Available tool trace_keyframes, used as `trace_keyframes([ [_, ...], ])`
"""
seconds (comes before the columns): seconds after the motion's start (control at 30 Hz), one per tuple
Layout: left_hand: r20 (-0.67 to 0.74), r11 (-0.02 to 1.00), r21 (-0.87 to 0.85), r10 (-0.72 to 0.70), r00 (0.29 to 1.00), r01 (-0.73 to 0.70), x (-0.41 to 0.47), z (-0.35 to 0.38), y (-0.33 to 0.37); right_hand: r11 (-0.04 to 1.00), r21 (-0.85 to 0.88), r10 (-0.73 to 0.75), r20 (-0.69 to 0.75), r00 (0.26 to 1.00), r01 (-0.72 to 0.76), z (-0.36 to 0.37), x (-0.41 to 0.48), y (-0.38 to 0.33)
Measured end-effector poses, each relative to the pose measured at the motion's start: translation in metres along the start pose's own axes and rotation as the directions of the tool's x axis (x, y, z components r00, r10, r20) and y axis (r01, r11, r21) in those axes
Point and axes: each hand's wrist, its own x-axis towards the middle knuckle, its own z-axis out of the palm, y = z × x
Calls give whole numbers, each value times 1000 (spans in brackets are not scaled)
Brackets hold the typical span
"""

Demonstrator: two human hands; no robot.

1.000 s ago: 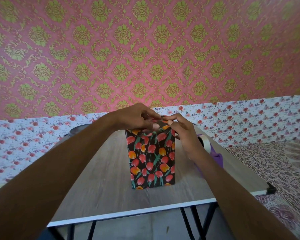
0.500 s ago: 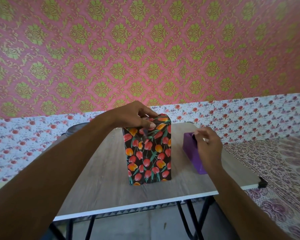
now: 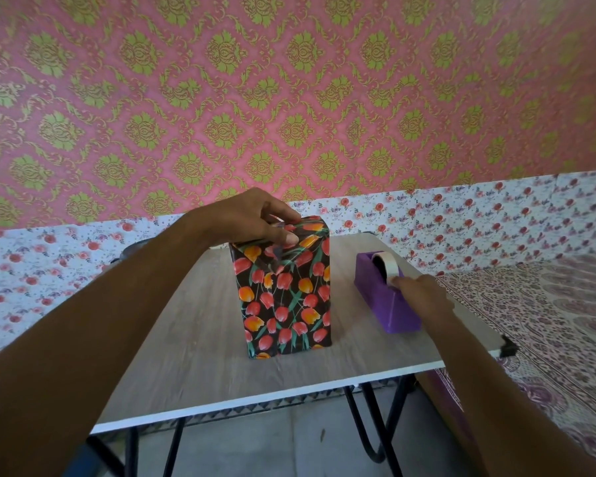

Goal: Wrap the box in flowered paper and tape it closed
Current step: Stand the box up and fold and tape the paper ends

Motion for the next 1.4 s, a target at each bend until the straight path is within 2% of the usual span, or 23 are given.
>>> trace_keyframes([
  [0.13, 0, 1000, 4, 2, 1000, -2, 1, 0, -1, 987, 162, 5, -6, 1000, -4, 2, 49, 11],
  [0.27, 6, 1000, 11, -10, 1000, 10, 5, -1, -4, 957, 288, -33, -17, 999, 36, -9, -2, -8],
  [0.33, 5, 1000, 20, -14, 1000, 14, 6, -1, -6, 893, 449, -24, -6, 1000, 25, -6, -5, -7],
  [0.43, 1, 999, 22, -26, 1000, 26, 6, -1, -6, 739, 673, 4, 62, 998, -45, -7, -18, -10],
  [0.5, 2, 999, 20, -29, 1000, 29, 6, -1, -5, 673, 735, 17, 97, 995, -83, -8, -26, -11],
  [0.6, 6, 999, 28, -24, 1000, 24, 4, -1, -4, 597, 798, 40, 75, 996, -83, -8, -28, -14],
  [0.73, 3, 999, 33, -16, 1000, 16, 5, -2, -4, 628, 778, -6, 27, 1000, -17, -7, -29, -14],
  [0.87, 3, 999, 47, -10, 1000, 10, 3, -1, -4, 654, 756, 57, -82, 995, 25, 10, -35, 0],
  [1.0, 1, 999, 41, -1, 1000, 1, 2, 0, -2, 734, 674, 98, -225, 969, 83, 26, -43, 22],
  [1.17, -1, 1000, 20, 2, 1000, -2, 1, 0, -2, 689, 672, 2, -378, 926, 273, 47, -76, 51],
  [1.33, -1, 1000, 10, -7, 1000, 7, 1, 0, 0, 653, 678, -52, -405, 913, 337, 52, -67, 64],
  [1.4, -6, 1000, 11, -8, 1000, 8, 1, 0, -1, 678, 633, -108, -415, 903, 372, 54, -67, 64],
])
